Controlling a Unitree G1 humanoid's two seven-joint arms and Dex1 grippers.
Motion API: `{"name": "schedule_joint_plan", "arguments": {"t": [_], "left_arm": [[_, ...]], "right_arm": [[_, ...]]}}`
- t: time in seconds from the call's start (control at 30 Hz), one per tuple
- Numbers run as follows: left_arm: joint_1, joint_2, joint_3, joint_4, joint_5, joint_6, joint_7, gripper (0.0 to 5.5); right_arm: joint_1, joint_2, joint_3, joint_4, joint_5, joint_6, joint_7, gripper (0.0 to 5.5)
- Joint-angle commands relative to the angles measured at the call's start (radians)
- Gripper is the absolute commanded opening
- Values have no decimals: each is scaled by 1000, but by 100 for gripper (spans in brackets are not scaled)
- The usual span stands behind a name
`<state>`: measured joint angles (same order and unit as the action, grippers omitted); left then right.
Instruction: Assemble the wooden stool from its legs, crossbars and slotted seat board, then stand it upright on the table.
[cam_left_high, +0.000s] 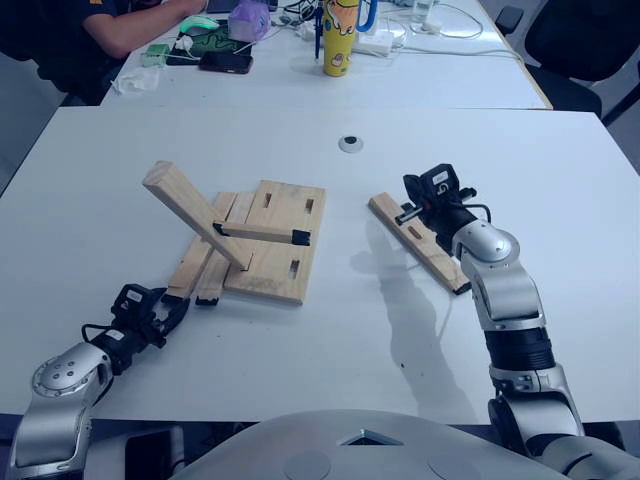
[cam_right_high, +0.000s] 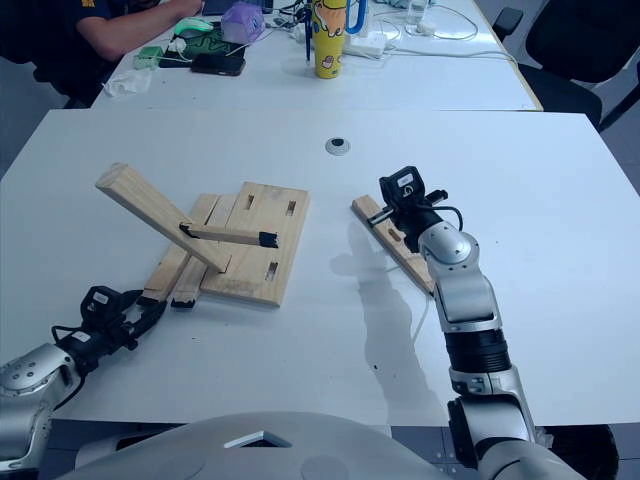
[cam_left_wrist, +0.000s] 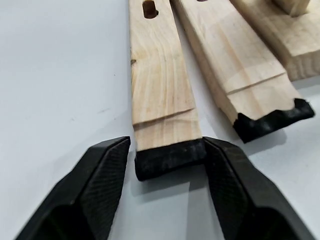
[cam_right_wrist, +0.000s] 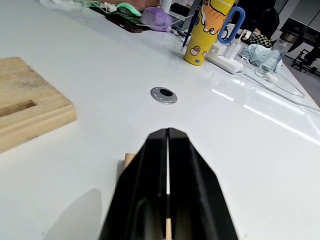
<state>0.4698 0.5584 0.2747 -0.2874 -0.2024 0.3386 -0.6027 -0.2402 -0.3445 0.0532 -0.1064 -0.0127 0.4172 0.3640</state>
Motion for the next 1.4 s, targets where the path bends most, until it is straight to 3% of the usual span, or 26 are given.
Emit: {"name": "schedule_joint_plan", "arguments": {"t": [0.03,0.57,0.83,0.93,1.1,1.27,1.4], "left_arm": [[-31,1,-16,-4,5,-2,7,261],[-243,-10,-83,215,16,-12,16,261],[-368,18,-121,253,13,94,5,261],[-391,30,-116,278,13,134,3,261],[-380,30,-110,312,22,130,13,205],[-380,16,-93,283,10,116,32,205],[-463,-11,-13,284,48,-20,173,205]], "right_arm": [[4,-2,4,0,-2,7,-1,0],[0,14,24,-2,-18,-25,-12,0],[5,28,36,-11,-22,-21,-14,0],[5,31,35,-12,-23,-20,-19,0],[6,36,35,-12,-22,-20,-26,0],[-1,39,37,-6,-21,-20,-28,0],[-7,38,33,-4,-20,-22,-26,0]]}}
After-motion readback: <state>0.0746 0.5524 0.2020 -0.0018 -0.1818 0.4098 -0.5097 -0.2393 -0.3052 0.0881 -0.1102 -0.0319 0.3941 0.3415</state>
